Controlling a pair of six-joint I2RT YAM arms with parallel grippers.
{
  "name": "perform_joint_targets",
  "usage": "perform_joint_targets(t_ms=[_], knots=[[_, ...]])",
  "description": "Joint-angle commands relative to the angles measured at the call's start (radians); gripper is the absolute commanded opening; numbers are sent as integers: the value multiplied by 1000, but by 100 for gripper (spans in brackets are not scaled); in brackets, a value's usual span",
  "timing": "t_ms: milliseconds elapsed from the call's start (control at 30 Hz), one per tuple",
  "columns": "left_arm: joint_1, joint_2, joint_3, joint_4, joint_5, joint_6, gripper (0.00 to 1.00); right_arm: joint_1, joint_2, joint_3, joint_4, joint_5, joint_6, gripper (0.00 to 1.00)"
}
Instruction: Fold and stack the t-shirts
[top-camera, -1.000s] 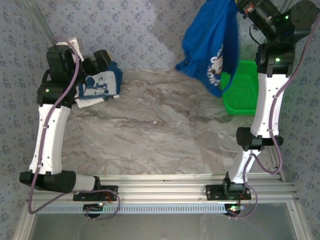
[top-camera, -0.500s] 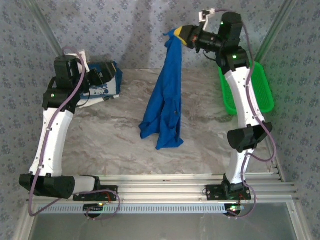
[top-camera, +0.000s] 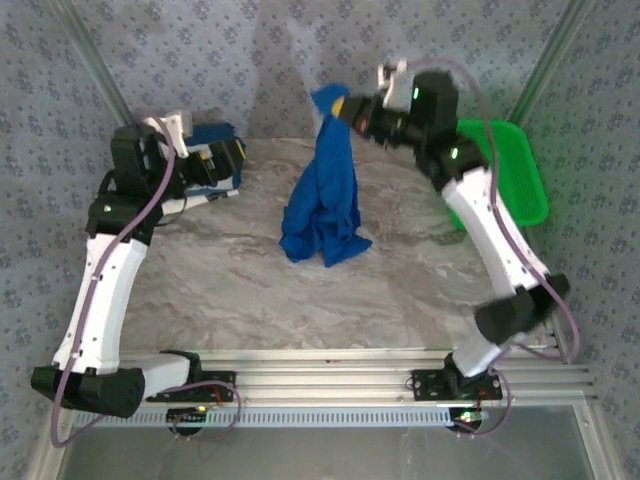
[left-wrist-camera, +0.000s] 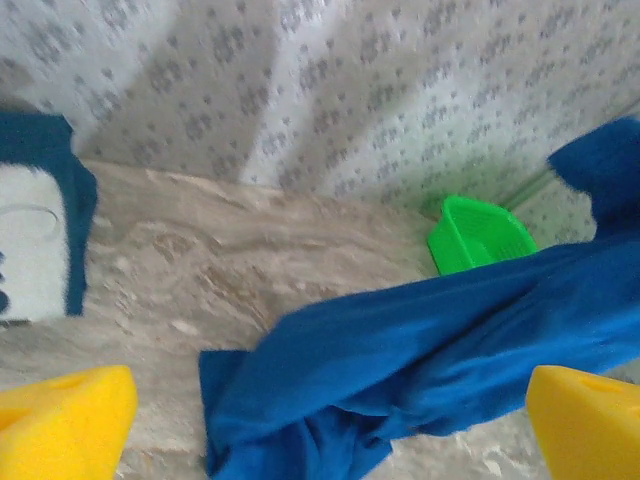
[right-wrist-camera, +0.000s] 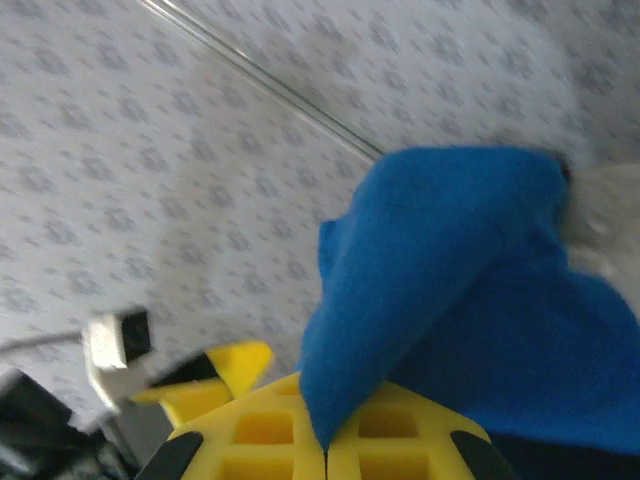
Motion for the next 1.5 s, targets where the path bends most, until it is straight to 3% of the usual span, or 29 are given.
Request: perform_joint_targets(t_ms=[0,67,133,233,333,433,533,667,733,767,833,933,1000,1067,1233,1467], knots=[[-28,-49,-124,34,19,-63,100,137,-91,-509,477,355,137,0],[-34,-90,-218,34,10,-105,100,227,-63,-786,768,541,309,0],[-43,-128,-293,32,13,-135,100,309,15,-927,985,659,385,0],[-80,-171,-398,28,-2,-169,100,426,65,-911,918,738,351,0],[-113,-184,-484,16,-33,-220,100,483,92,-920,849,802,423,0],[-113,-196,-565,19,-32,-261,100,497,58,-971,776,808,511,37],[-118,-203,-615,21,-17,-283,100,538,-81,-958,548,863,494,58],[-184,-206,-686,23,-16,-335,100,569,-315,-885,139,1000,430,71],[-234,-214,-729,49,-21,-388,100,552,-398,-838,-52,1023,380,81],[-260,-215,-758,73,-28,-420,100,499,-422,-823,-92,964,302,82],[-299,-196,-800,138,-32,-483,100,317,-406,-785,-146,688,181,81],[-315,-106,-818,267,-23,-571,97,53,-263,-691,-254,298,-5,80],[-317,-26,-820,377,-29,-623,92,-58,-144,-593,-359,163,-152,78],[-320,58,-802,465,-30,-643,87,-116,-59,-526,-390,95,-259,77],[-323,249,-745,589,-60,-670,71,-219,126,-424,-383,-12,-354,74],[-335,394,-636,643,-81,-667,65,-243,310,-315,-345,-71,-382,67]])
